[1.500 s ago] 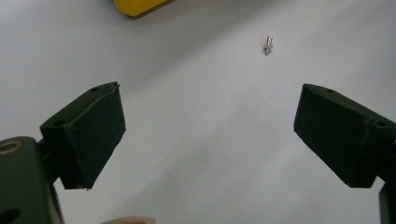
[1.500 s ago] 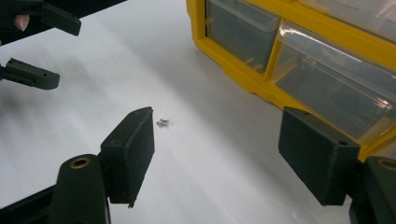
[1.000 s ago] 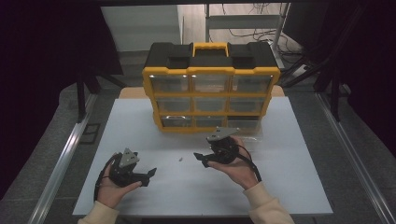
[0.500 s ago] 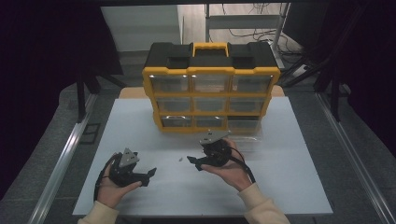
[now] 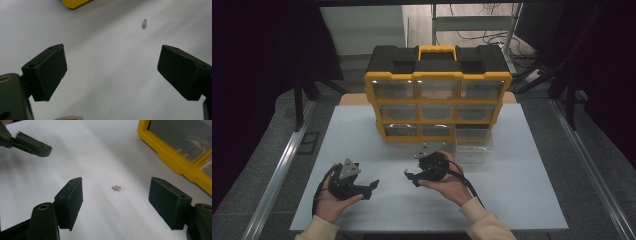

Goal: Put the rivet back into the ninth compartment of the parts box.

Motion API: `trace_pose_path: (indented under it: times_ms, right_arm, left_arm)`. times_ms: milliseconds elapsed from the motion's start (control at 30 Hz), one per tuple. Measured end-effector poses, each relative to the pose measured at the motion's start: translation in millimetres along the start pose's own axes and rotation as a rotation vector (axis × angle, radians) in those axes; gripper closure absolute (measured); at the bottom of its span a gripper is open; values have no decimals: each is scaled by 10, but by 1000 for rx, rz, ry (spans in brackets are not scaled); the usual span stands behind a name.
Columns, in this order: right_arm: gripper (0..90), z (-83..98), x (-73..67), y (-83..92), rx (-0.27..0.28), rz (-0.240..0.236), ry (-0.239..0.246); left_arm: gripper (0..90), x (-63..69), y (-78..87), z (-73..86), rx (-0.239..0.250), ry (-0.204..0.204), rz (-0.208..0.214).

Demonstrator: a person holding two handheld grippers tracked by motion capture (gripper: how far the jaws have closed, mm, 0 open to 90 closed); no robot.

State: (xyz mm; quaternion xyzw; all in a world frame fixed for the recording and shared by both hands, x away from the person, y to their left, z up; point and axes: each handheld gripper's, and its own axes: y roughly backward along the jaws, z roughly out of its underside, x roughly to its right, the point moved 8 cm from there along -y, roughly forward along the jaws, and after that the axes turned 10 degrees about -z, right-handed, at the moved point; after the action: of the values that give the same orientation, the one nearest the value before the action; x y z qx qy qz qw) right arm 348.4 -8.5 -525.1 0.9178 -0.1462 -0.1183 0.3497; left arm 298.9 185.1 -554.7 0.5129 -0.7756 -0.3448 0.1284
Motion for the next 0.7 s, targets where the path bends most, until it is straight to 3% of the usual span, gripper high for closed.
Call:
trace_pose_path:
  times_ms: [700]
  right_arm:
    - [288,5,194,-400,-66,14,-18]
  left_arm:
    - [92,5,0,-2,0,1,1]
